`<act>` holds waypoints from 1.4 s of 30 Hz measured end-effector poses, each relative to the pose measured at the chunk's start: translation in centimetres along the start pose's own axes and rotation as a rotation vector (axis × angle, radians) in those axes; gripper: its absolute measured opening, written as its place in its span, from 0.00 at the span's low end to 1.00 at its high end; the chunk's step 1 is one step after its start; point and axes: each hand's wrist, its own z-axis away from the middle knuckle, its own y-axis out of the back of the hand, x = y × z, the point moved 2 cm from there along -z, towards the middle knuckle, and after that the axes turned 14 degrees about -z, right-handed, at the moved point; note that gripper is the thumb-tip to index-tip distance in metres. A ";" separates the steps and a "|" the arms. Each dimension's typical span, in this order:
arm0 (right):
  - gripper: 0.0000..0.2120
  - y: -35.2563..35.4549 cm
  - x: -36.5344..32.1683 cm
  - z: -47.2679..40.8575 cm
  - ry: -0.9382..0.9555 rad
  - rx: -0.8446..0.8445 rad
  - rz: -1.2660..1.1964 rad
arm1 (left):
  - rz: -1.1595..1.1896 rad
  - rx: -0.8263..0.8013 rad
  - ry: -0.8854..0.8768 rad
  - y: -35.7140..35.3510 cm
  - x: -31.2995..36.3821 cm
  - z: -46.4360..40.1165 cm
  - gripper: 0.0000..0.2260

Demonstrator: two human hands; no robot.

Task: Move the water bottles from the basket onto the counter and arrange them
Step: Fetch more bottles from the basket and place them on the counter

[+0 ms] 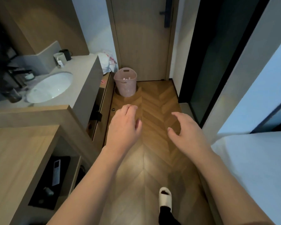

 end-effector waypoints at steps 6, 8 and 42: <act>0.27 1.0 2.2 -17.0 0.036 -0.030 -0.029 | -0.106 -0.005 0.007 -4.1 -1.3 -15.6 0.18; 0.27 1.3 2.3 -23.0 0.055 -0.024 -0.040 | -0.098 0.024 0.032 -5.1 -2.3 -21.2 0.17; 0.26 -15.3 7.7 -115.1 0.002 -0.155 -0.059 | -0.044 -0.070 0.163 -40.2 -29.6 -102.3 0.17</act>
